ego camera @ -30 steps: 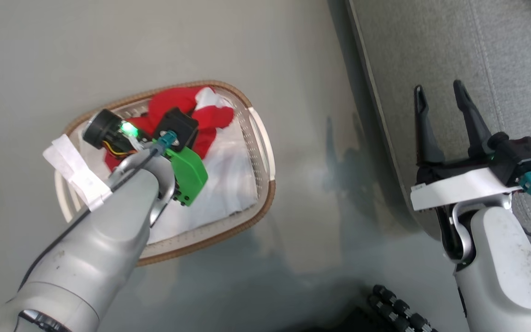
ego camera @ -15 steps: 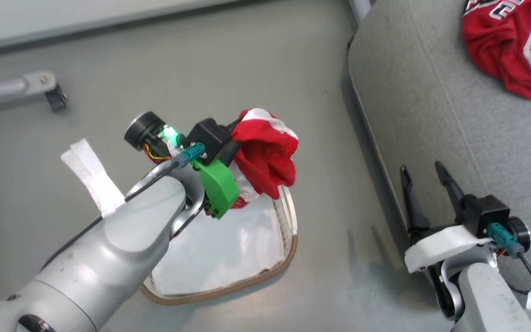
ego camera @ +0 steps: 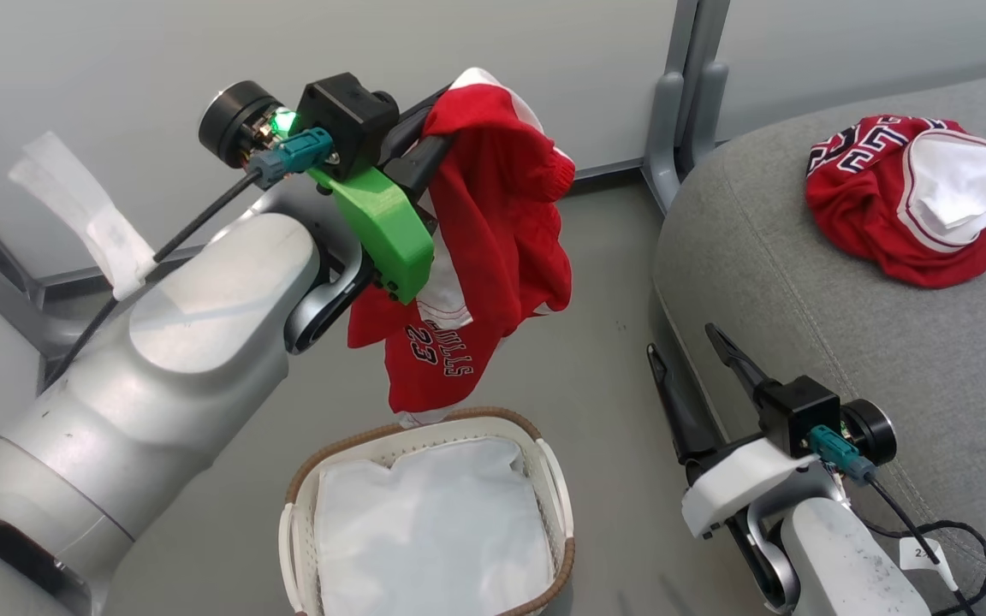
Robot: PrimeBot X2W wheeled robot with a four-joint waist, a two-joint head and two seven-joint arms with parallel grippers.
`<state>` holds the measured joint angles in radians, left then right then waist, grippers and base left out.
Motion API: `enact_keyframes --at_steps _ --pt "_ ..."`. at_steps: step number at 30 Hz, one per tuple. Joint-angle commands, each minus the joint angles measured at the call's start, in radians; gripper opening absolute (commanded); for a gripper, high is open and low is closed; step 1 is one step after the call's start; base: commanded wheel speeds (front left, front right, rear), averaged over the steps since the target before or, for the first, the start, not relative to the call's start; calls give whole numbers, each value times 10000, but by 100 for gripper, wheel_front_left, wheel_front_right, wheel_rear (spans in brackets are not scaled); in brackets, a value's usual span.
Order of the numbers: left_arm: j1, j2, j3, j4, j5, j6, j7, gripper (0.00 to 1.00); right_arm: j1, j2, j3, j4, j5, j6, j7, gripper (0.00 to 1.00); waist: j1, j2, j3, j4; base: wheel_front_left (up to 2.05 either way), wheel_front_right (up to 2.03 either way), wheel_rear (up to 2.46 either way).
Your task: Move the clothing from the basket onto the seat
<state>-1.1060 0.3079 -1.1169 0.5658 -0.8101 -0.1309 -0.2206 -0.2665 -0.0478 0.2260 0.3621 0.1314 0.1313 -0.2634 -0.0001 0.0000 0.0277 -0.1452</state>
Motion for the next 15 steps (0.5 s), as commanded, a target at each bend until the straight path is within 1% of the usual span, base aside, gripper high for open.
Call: enact_keyframes --at_steps 1,11,15 --pt "-196 100 -11 -69 -105 10 -20 0 -136 -49 43 80 16 -10 -20 100 1 0 -472 91 0 0 0" --pt "-568 287 -100 -357 -517 10 -111 0 -960 -43 775 320 140 -11 -21 100 1 0 -638 369 0 0 0" --pt "-544 269 -199 -446 -588 10 -139 0 -1174 -45 1298 574 238 -11 -20 100 1 0 -704 508 0 0 0"
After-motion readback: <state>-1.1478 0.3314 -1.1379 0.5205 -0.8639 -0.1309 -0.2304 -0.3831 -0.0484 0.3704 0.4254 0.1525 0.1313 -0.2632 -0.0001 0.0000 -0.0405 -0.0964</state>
